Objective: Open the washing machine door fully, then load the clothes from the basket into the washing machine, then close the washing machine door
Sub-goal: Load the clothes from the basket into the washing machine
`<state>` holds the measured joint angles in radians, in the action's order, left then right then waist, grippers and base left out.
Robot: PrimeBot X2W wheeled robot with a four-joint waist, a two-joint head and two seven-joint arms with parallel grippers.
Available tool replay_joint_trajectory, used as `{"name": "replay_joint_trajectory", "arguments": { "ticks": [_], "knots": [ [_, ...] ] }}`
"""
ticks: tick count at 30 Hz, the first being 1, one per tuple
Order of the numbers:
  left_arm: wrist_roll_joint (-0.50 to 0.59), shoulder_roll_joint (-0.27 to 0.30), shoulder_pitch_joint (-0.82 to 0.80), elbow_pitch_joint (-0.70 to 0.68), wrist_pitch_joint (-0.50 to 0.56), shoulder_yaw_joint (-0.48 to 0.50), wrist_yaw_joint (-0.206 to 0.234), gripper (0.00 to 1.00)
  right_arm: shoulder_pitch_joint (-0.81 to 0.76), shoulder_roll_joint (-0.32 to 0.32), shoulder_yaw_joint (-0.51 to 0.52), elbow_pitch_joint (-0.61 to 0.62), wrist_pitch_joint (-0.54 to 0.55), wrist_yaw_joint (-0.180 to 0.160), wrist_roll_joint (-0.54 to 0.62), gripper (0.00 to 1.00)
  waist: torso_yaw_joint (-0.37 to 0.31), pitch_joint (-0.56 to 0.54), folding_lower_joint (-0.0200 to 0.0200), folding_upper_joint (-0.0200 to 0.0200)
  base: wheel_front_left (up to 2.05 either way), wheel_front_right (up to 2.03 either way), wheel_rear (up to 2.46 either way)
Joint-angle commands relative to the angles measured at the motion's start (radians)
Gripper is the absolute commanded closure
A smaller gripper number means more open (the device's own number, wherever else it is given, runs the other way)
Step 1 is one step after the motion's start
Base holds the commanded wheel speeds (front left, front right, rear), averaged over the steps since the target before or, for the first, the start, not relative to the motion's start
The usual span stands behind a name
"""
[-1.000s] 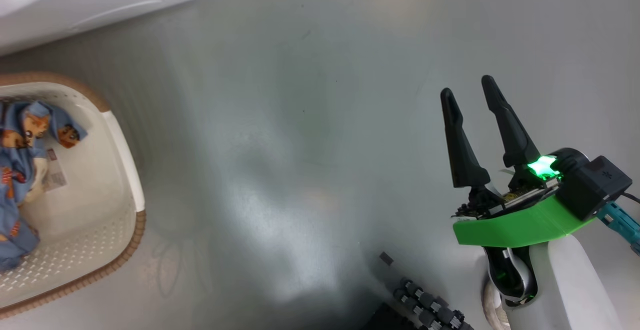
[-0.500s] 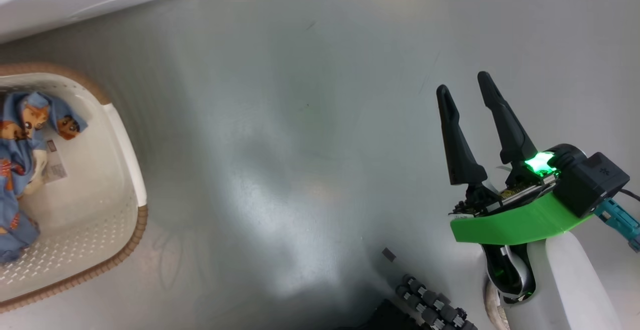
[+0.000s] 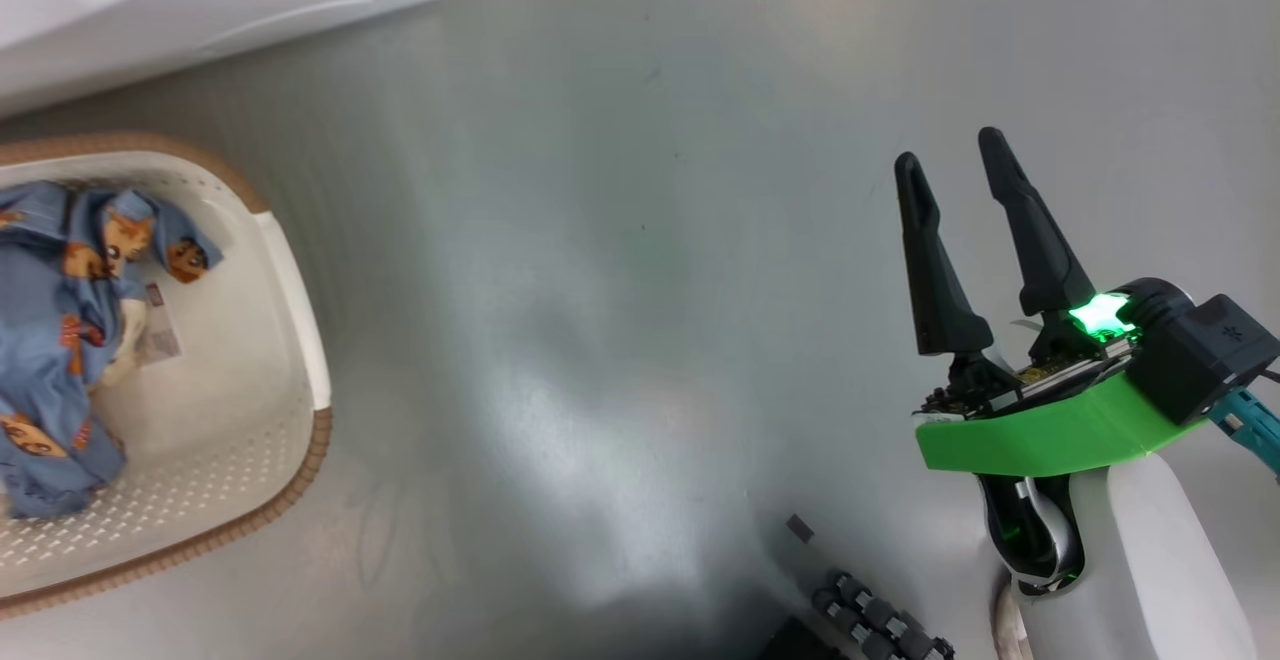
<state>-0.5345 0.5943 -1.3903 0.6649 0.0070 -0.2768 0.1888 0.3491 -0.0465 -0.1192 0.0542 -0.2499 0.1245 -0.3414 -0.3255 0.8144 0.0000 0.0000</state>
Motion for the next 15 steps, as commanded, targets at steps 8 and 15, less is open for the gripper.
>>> {"name": "replay_joint_trajectory", "arguments": {
  "ticks": [8,15],
  "knots": [
    [-0.012,0.036,0.172,-0.135,-0.067,0.015,0.027,0.0,-0.05,-0.004,0.015,0.026,-0.012,0.006,0.029,0.0,0.041,-0.072,0.0,0.0,0.0,0.0,0.0],
    [-0.035,0.021,0.393,-0.303,-0.135,0.039,0.091,0.0,-0.073,-0.004,0.034,0.034,-0.012,0.006,0.048,0.0,0.077,-0.141,0.0,0.0,0.0,0.0,0.0]
  ]
}}
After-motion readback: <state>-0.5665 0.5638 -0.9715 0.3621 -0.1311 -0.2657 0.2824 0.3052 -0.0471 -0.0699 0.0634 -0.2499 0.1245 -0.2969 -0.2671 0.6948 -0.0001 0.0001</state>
